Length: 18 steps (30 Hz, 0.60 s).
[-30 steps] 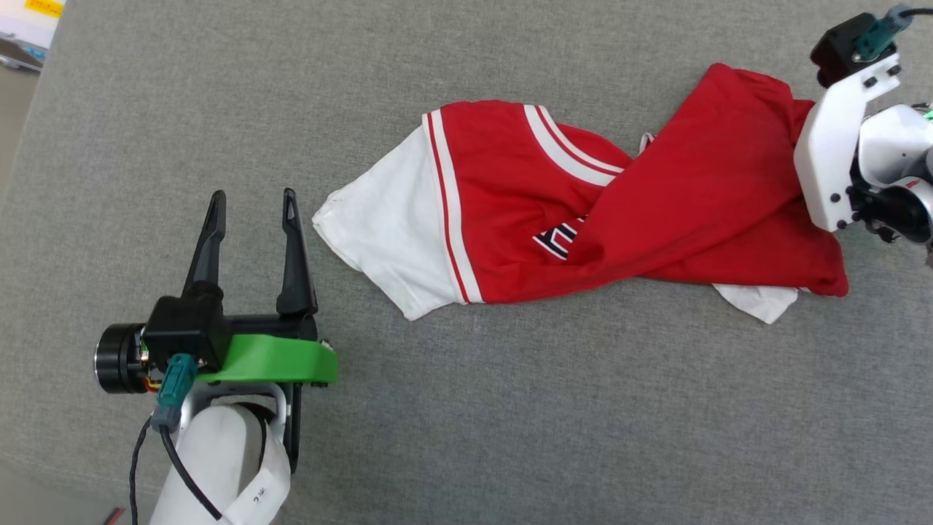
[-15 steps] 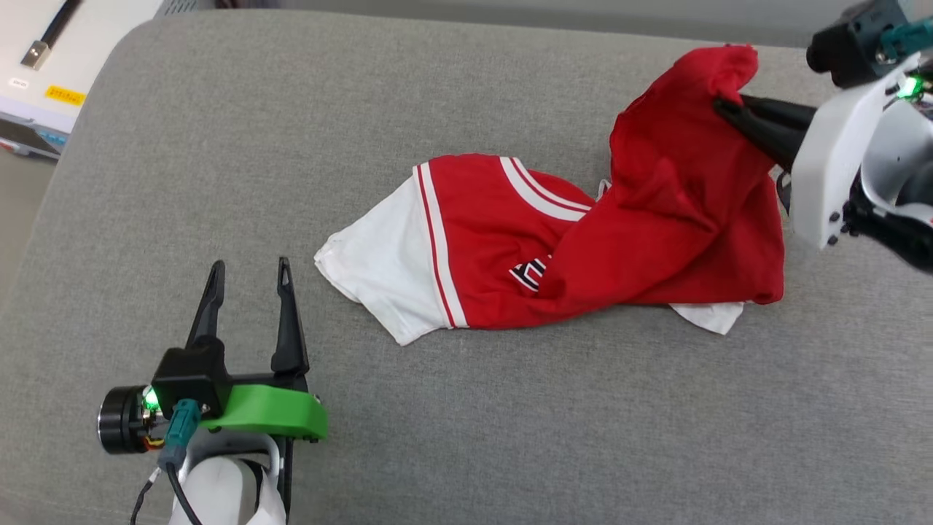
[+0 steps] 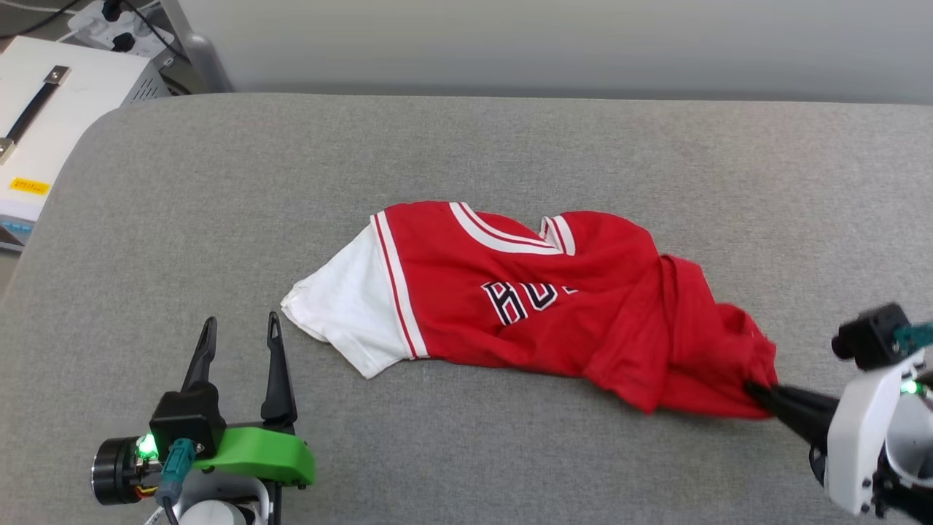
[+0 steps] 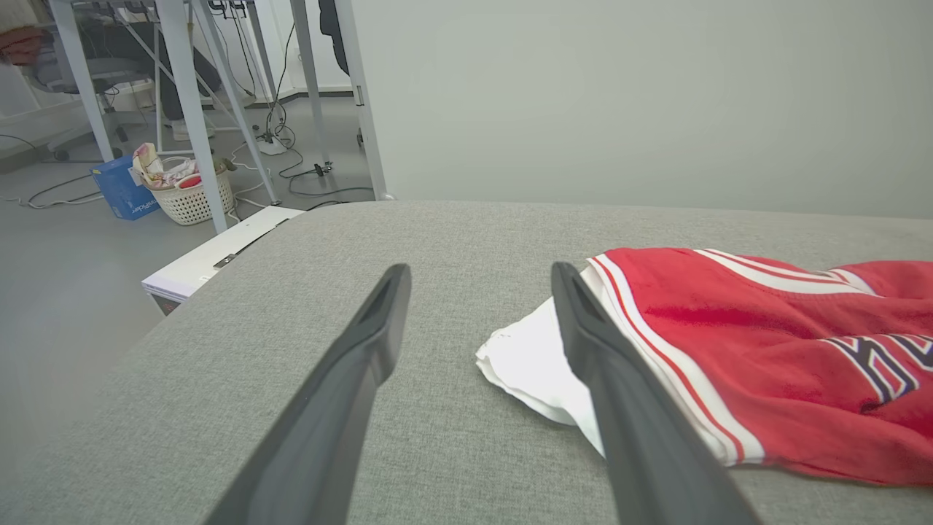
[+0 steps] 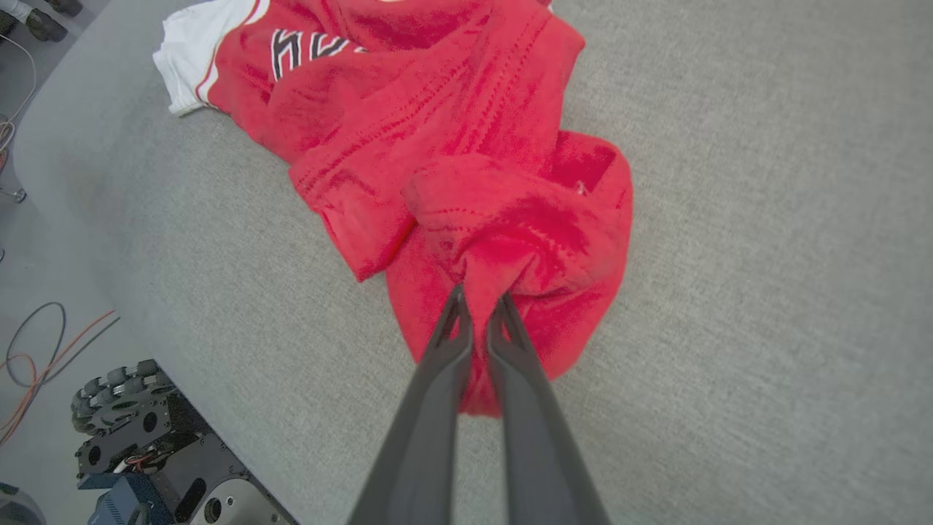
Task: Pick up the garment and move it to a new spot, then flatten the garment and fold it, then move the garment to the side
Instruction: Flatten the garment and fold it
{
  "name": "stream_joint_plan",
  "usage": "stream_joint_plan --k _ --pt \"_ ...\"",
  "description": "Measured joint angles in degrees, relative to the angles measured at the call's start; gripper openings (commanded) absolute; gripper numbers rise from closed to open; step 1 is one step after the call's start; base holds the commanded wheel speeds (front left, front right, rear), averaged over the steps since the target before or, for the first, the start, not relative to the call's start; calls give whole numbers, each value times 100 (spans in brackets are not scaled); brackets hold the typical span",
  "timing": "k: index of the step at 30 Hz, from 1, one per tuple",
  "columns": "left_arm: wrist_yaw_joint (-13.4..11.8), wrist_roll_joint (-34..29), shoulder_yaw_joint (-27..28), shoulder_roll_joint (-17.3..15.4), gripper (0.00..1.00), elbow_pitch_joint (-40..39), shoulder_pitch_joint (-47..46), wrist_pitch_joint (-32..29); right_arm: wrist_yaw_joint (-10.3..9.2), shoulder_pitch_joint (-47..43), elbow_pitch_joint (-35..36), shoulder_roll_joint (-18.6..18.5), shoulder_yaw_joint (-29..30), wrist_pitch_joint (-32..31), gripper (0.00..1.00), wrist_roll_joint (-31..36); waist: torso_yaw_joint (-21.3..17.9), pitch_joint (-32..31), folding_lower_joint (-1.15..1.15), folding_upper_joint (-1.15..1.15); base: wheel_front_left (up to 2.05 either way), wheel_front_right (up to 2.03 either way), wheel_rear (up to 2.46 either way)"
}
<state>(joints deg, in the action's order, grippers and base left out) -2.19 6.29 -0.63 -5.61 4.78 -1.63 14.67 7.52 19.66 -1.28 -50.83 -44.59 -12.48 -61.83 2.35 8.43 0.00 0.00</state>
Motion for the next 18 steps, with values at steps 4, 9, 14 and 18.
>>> stream_joint_plan --k 4,9,14,18 --pt "47 -46 7 11 100 36 15 0 0 -879 -320 236 256 37 0 -94 -93 -95 0 0 0 0 0" --pt "77 -86 2 30 100 93 25 0 0 -1708 -739 626 398 20 0 -88 -85 -128 0 0 0 0 0" --pt "94 -133 11 33 100 141 71 0 3 -1903 -873 950 777 175 87 172 -103 -176 0 0 0 0 0" --pt "96 -161 19 34 100 152 146 0 2 -1935 -694 1069 1285 415 100 457 -130 -243 0 0 0 0 0"
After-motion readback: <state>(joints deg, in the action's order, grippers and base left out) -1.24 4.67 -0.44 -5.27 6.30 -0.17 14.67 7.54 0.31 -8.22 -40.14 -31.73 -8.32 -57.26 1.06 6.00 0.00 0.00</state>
